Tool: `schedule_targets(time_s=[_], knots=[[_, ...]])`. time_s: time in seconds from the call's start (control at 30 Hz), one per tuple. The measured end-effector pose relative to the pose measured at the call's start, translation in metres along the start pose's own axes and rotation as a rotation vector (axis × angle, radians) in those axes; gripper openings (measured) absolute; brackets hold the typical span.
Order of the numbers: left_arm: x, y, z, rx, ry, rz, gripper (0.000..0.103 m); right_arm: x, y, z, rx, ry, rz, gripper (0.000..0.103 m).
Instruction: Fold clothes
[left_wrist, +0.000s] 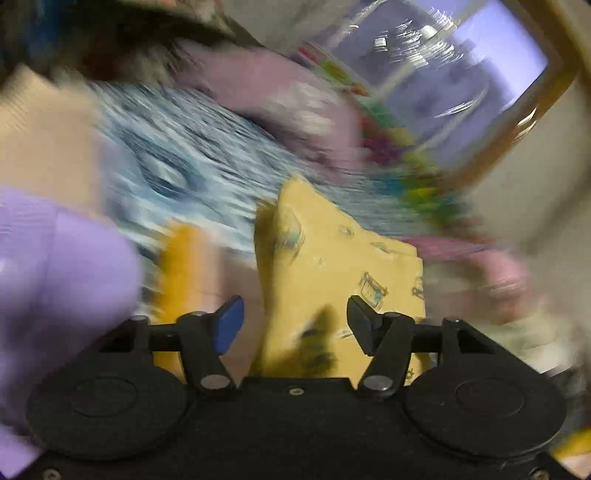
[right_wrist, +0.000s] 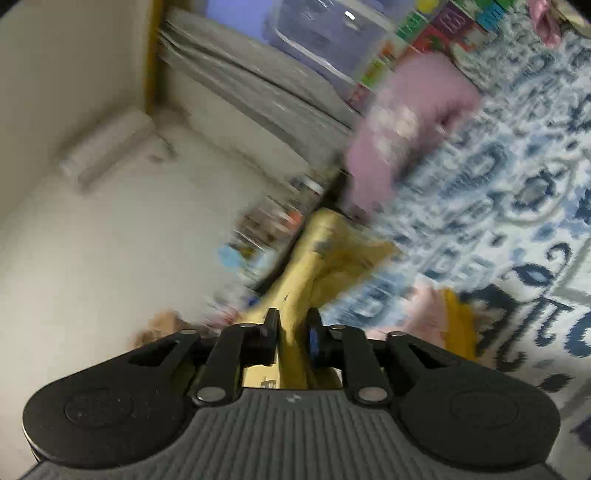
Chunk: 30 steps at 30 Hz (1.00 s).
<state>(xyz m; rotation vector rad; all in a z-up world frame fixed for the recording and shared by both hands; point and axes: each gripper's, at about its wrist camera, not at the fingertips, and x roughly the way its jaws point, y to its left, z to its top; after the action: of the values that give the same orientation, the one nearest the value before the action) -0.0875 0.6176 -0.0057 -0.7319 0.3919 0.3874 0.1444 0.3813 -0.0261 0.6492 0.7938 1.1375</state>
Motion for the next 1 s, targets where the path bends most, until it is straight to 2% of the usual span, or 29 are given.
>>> schedule_targets(time_s=[0.03,0.07,0.23,0.37,0.53,0.6,0.63,0.7,0.77,0.83,0.87,0.9,0.97,1.0], knots=[[-0.004,-0.004,-0.008,0.053,-0.026,0.024,0.06,0.006,-0.007,-0.003,-0.012,0.018,-0.07,0.05],[-0.008,-0.008,-0.015,0.101,-0.049,0.044,0.06,0.006,-0.015,-0.01,-0.02,0.023,-0.095,0.05],[-0.008,-0.019,-0.047,0.244,-0.083,0.067,0.06,-0.007,-0.042,-0.047,-0.031,0.036,-0.117,0.05],[0.001,-0.017,-0.07,0.267,-0.035,0.091,0.06,-0.012,-0.045,-0.068,-0.078,0.045,-0.141,0.05],[-0.015,-0.016,-0.097,0.234,-0.017,0.058,0.06,-0.024,-0.039,-0.085,-0.115,0.058,-0.153,0.05],[-0.025,-0.02,-0.11,0.248,-0.005,0.068,0.062,-0.031,-0.031,-0.091,-0.138,0.077,-0.167,0.05],[-0.029,-0.022,-0.114,0.258,0.002,0.083,0.067,-0.034,-0.026,-0.093,-0.15,0.092,-0.182,0.052],[-0.04,-0.027,-0.121,0.277,0.011,0.123,0.075,-0.044,-0.007,-0.098,-0.186,0.125,-0.241,0.077],[-0.051,-0.035,-0.122,0.296,0.013,0.157,0.087,-0.058,0.017,-0.101,-0.25,0.139,-0.299,0.085],[-0.061,-0.045,-0.117,0.3,0.011,0.192,0.093,-0.07,0.044,-0.103,-0.328,0.15,-0.353,0.092],[-0.065,-0.05,-0.115,0.302,0.009,0.211,0.093,-0.075,0.056,-0.103,-0.362,0.156,-0.385,0.1],[-0.069,-0.056,-0.113,0.303,0.005,0.235,0.094,-0.078,0.067,-0.103,-0.396,0.161,-0.418,0.102],[-0.077,-0.066,-0.109,0.307,-0.003,0.282,0.103,-0.085,0.087,-0.101,-0.457,0.164,-0.476,0.102],[-0.08,-0.071,-0.108,0.32,-0.003,0.304,0.103,-0.089,0.096,-0.102,-0.478,0.167,-0.506,0.102]])
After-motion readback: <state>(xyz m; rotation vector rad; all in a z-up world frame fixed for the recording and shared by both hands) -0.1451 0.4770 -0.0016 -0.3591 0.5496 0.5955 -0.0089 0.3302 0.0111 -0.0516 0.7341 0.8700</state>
